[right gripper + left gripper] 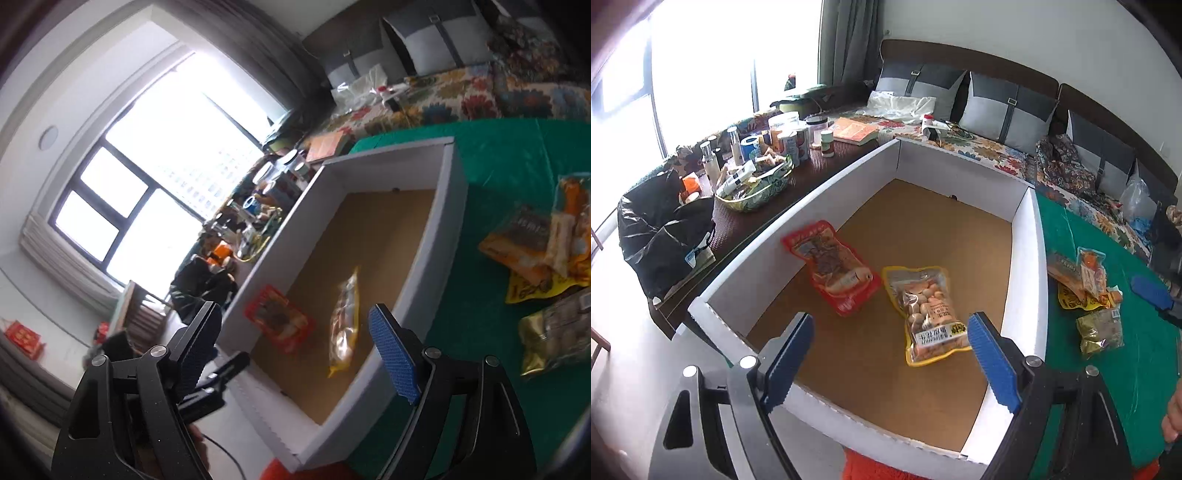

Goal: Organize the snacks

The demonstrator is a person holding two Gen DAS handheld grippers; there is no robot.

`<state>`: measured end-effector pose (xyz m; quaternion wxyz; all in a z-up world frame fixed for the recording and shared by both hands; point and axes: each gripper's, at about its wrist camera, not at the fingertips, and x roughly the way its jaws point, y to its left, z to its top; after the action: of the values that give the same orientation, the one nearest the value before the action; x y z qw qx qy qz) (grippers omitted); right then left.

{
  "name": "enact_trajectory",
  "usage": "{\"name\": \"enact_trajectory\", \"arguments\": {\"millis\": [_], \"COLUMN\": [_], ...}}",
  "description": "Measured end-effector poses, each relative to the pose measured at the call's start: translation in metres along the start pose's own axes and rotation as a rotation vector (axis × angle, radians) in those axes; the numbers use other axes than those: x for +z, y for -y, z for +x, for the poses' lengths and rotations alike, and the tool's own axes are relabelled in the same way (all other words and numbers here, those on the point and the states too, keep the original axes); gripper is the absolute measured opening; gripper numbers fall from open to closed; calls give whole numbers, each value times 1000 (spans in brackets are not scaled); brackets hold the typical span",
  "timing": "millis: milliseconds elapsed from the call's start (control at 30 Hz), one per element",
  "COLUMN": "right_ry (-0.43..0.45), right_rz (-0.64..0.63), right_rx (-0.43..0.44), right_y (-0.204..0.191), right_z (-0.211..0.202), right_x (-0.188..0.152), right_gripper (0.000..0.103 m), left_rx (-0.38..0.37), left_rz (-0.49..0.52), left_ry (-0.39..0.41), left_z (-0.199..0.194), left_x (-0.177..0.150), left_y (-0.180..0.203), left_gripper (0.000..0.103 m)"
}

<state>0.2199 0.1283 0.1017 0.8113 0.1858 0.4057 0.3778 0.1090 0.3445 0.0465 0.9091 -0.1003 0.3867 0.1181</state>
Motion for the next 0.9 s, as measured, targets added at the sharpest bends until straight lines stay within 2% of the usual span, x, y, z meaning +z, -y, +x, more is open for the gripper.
{"name": "enact_trajectory", "arguments": {"millis": [33,100,167,233,333,400,433,500,633,733,900], "right_ry": [12,21,9,-35,-64,-44,-35,-20,44,60,65], "right_rz": [-29,-81,-141,-163,-124,-92,-71,-35,18,28,78], "right_rx": [-58,-207,-414,-618,-846,-936,-972,-1018,-1000,-982,-951], "right_y": [18,65,115,171,239,272,285,308,340,346,331], "right_z": [-21,-39,-51,-64,-101,-128,-141,-160,-171,-168,-193], "right_x": [-6,-28,-61,-92,-131,-145,-148,-154,-142,-132,-147], "right_gripper": [85,85,85,85,85,85,85,85,87,88,93], "left_rx": [-7,-80,-124,-116,-120,-132,-115,-101,-101,-109,-95], "left_rz": [9,35,95,180,261,280,314,345,334,297,308], "left_ry": [21,49,65,83,25,-22,-33,-26,-33,-50,-73], "left_z": [-1,-4,0,9,33,44,46,46,41,42,48], "left_x": [2,1,4,4,2,-3,-6,-13,-22,-22,-24], "left_y": [10,39,72,102,136,145,153,157,160,159,164], "left_gripper": [85,84,85,85,85,84,84,84,84,84,84]}}
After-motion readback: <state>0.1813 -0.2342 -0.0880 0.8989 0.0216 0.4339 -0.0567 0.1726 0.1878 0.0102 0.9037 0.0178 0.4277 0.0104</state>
